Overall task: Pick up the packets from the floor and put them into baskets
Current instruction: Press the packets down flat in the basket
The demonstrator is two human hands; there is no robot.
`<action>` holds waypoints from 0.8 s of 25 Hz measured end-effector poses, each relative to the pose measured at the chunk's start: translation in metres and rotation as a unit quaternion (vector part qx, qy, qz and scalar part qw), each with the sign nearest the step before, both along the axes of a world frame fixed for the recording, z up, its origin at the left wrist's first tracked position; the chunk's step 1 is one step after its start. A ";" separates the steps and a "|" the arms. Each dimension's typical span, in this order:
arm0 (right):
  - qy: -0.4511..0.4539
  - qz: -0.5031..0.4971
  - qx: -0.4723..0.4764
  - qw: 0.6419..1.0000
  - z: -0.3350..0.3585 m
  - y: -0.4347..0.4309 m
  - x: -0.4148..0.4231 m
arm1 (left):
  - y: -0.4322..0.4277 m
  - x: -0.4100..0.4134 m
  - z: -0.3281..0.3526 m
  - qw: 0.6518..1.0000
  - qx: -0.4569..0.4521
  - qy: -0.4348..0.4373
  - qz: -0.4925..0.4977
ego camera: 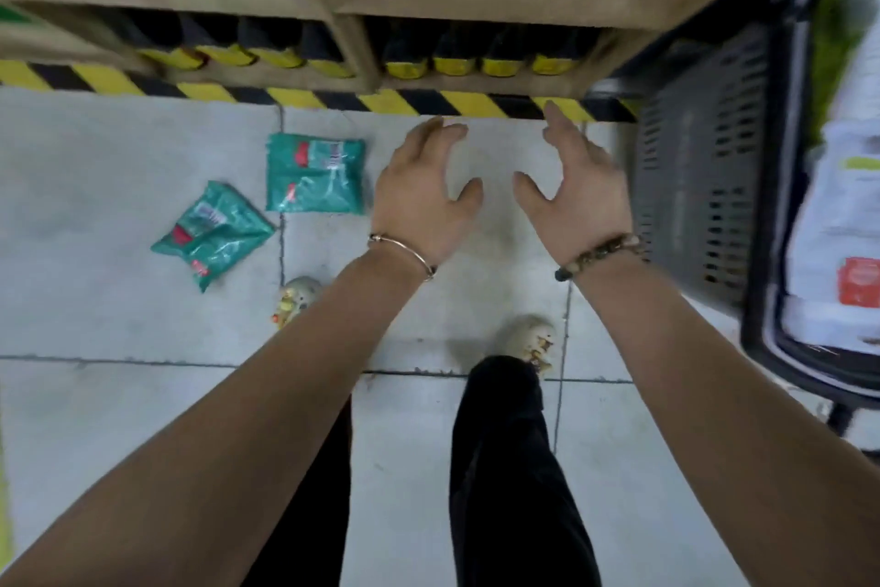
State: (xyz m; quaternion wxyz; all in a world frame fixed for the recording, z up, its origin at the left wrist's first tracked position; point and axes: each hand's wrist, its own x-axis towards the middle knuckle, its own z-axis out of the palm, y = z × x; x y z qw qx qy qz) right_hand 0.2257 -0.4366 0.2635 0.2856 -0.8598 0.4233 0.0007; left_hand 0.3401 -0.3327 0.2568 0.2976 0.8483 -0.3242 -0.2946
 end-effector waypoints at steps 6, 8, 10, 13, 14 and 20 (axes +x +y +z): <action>0.046 0.058 0.090 0.993 -0.055 0.110 0.131 | 0.154 0.118 -0.049 0.992 0.077 0.008 0.095; 0.067 0.063 0.114 0.989 -0.076 0.142 0.163 | 0.204 0.147 -0.076 0.985 0.114 0.016 0.126; 0.109 0.054 0.147 0.982 -0.100 0.169 0.189 | 0.248 0.171 -0.105 0.973 0.180 0.033 0.142; 0.177 0.047 0.186 0.965 -0.139 0.196 0.222 | 0.297 0.200 -0.153 0.950 0.277 0.054 0.134; 0.199 0.058 0.187 0.960 -0.153 0.201 0.231 | 0.307 0.208 -0.169 0.943 0.303 0.052 0.124; 0.270 0.138 0.123 0.945 -0.246 0.197 0.289 | 0.331 0.270 -0.273 0.908 0.400 -0.077 -0.099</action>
